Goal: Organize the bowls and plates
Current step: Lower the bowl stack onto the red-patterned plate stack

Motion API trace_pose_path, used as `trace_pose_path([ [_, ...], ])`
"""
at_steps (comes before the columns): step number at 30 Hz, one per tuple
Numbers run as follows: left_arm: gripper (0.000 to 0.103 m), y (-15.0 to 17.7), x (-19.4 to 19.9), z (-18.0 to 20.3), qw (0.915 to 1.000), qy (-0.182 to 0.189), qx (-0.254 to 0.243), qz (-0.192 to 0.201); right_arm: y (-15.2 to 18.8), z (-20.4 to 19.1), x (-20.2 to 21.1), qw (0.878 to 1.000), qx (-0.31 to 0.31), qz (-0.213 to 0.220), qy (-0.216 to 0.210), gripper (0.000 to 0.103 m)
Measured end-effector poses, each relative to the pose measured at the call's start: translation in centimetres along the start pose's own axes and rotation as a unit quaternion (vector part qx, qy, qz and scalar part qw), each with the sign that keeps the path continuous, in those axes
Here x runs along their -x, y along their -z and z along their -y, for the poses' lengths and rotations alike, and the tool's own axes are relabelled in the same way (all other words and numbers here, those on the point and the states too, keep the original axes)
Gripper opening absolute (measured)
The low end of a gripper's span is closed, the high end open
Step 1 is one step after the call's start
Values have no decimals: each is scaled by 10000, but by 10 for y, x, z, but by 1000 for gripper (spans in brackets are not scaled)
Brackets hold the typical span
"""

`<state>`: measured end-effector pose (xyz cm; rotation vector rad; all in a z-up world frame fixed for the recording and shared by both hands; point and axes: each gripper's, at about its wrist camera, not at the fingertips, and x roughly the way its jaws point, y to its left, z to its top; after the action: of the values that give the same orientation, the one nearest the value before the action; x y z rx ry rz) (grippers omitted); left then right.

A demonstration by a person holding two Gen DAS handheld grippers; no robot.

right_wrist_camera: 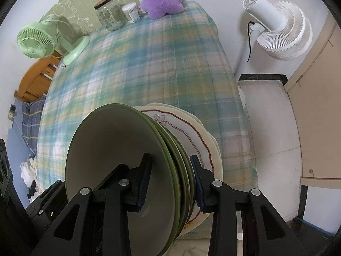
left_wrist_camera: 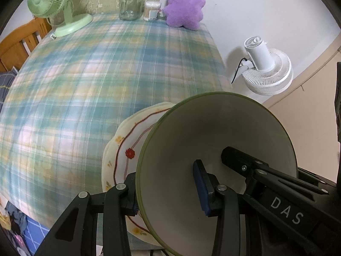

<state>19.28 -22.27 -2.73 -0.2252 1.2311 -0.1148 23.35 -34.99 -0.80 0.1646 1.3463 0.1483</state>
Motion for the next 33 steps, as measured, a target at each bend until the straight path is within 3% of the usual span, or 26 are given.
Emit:
trace_pose_path([
  [7, 40, -2, -6, -2, 9999, -104, 33, -81, -4, 1, -14, 9998, 23, -200, -61, 40],
  [19, 40, -8, -9, -2, 9998, -166, -43, -95, -9, 1, -17, 9998, -16, -171, -111, 40],
  [33, 42, 2, -6, 11, 9982, -495, -252, 236, 0, 14, -15, 9991, 0, 80, -411, 40],
])
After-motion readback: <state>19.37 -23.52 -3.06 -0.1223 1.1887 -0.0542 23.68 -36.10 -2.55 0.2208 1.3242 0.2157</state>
